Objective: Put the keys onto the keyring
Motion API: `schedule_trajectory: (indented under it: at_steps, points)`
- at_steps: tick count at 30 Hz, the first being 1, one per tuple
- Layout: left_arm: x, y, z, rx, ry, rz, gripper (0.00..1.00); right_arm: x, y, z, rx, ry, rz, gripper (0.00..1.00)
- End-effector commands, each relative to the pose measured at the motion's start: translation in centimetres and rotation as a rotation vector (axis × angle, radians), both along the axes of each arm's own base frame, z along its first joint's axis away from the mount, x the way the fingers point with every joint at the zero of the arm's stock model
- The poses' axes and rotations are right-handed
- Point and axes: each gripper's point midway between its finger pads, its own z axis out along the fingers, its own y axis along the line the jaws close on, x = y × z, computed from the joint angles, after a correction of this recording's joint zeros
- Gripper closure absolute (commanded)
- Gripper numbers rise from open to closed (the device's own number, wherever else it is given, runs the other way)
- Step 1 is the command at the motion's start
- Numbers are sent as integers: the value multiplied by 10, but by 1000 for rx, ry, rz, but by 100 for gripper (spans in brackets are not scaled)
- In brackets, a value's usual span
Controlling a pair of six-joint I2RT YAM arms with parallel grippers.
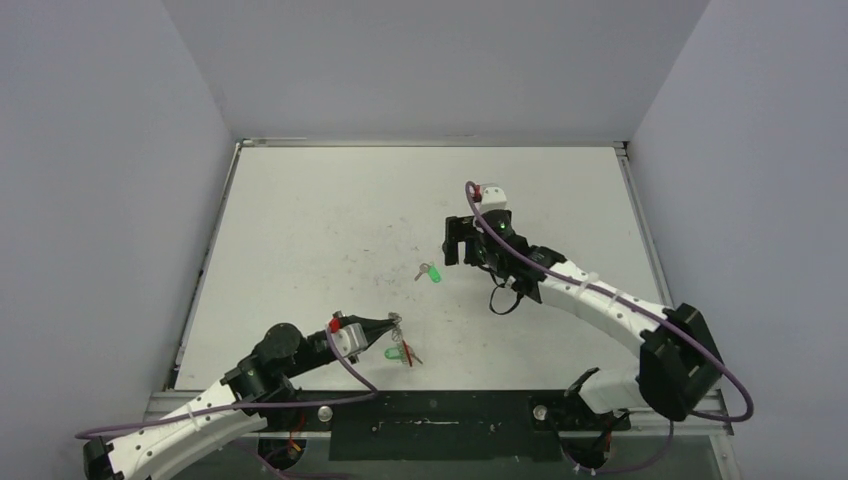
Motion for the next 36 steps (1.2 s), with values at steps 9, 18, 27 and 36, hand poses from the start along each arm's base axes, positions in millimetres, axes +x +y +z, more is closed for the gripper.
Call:
schedule_trajectory:
  at_steps: [9, 18, 27, 36]
  points:
    - [6, 13, 29, -70, 8, 80, 100, 30, 21, -86, -167, 349, -92, 36]
    - [5, 12, 16, -71, 57, 85, 100, 25, 63, -109, -151, 389, -49, 47]
    - [3, 9, 16, -100, 68, 69, 100, 30, 75, -129, -145, 402, -79, 55]
    - [3, 7, 13, -109, 80, 63, 100, 41, 80, -129, -132, 380, -94, 58]
